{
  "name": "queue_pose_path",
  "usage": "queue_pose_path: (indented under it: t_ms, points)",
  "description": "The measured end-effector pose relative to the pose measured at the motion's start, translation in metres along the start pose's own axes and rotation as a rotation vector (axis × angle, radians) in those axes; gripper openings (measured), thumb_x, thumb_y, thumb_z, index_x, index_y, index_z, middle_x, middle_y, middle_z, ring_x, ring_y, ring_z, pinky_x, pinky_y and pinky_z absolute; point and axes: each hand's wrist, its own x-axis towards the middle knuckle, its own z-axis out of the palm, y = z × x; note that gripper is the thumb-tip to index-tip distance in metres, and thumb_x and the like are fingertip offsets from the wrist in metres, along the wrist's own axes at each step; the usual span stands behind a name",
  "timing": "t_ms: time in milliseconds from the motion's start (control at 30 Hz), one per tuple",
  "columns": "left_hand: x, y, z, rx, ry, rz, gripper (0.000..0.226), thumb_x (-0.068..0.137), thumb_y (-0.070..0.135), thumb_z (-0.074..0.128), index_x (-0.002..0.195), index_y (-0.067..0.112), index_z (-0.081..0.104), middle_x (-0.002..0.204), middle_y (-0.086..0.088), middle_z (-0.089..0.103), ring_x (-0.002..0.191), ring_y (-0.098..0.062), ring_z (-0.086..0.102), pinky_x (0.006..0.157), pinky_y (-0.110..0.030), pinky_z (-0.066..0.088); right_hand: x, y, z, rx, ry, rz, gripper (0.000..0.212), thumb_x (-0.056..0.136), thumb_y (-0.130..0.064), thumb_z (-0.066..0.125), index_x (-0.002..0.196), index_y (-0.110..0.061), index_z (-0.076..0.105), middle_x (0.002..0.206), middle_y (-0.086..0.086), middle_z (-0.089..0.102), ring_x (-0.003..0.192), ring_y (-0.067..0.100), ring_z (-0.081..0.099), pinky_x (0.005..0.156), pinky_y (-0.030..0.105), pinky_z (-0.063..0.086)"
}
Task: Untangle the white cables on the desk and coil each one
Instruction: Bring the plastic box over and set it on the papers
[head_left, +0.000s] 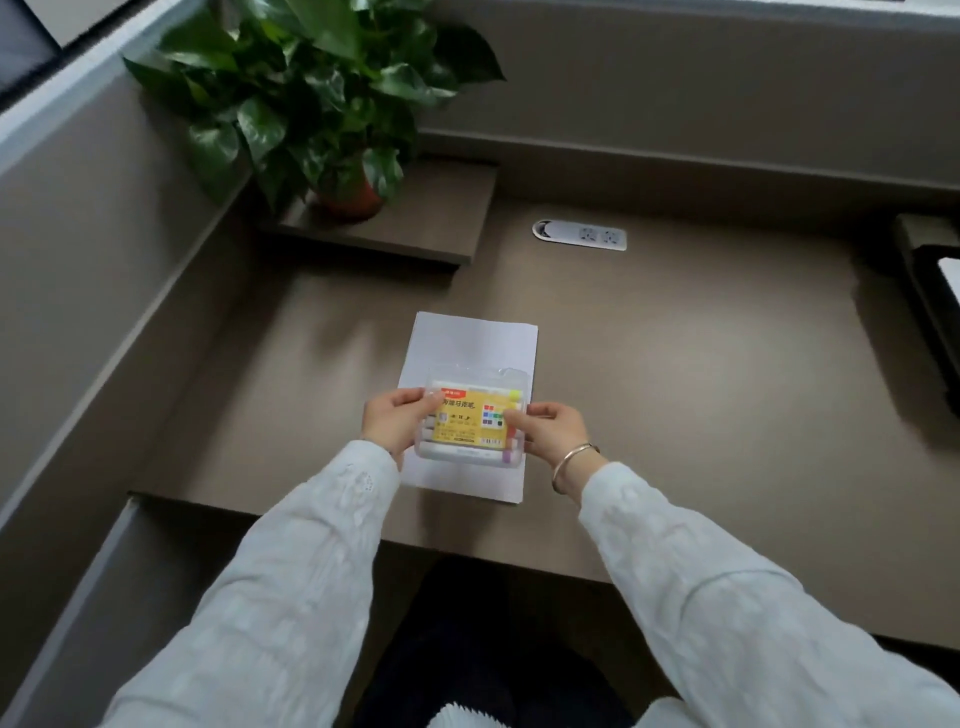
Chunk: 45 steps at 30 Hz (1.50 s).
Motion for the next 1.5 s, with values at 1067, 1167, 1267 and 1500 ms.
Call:
queue_pose_path:
  t_ms: [1067, 1167, 1267, 1500]
  points:
    - [0.059, -0.018, -0.041, 0.052, 0.212, -0.099, 0.031, 0.083, 0.005, 0.070, 0.113, 0.002, 0.067, 0.092, -0.002, 0.070, 0.082, -0.019, 0.066, 0.094, -0.039, 0.053, 0.061, 0.016, 0.042, -0.163, 0.314, 0.104, 0.016, 0.076, -0.019, 0.074, 0.084, -0.014, 0.060, 0.080, 0.007, 0.064, 0.076, 0.028, 0.063, 0.083, 0.042, 0.054]
    - [0.007, -0.029, -0.057, -0.108, 0.262, -0.067, 0.027, 0.085, 0.001, 0.068, 0.112, -0.001, 0.065, 0.094, -0.007, 0.068, 0.084, -0.021, 0.066, 0.086, -0.033, 0.056, 0.016, 0.020, 0.050, -0.172, 0.198, 0.028, 0.011, 0.080, -0.011, 0.069, 0.073, -0.009, 0.061, 0.062, 0.007, 0.059, 0.055, 0.020, 0.055, 0.066, 0.033, 0.051]
    - [-0.053, -0.047, -0.069, -0.191, 0.301, -0.019, 0.026, 0.087, 0.001, 0.066, 0.113, 0.004, 0.064, 0.102, -0.008, 0.066, 0.097, -0.020, 0.065, 0.077, -0.025, 0.056, -0.024, 0.033, 0.067, -0.175, -0.025, 0.011, 0.013, 0.080, -0.001, 0.065, 0.069, -0.008, 0.061, 0.059, 0.006, 0.057, 0.055, 0.020, 0.055, 0.069, 0.036, 0.054]
    - [-0.194, -0.122, -0.139, -0.449, 0.535, 0.073, 0.025, 0.090, 0.005, 0.065, 0.115, 0.004, 0.065, 0.103, -0.013, 0.068, 0.092, -0.018, 0.067, 0.078, -0.027, 0.058, -0.155, 0.080, 0.137, -0.381, -0.497, -0.005, 0.005, 0.083, -0.002, 0.067, 0.080, -0.005, 0.065, 0.073, 0.011, 0.062, 0.066, 0.021, 0.063, 0.069, 0.030, 0.058]
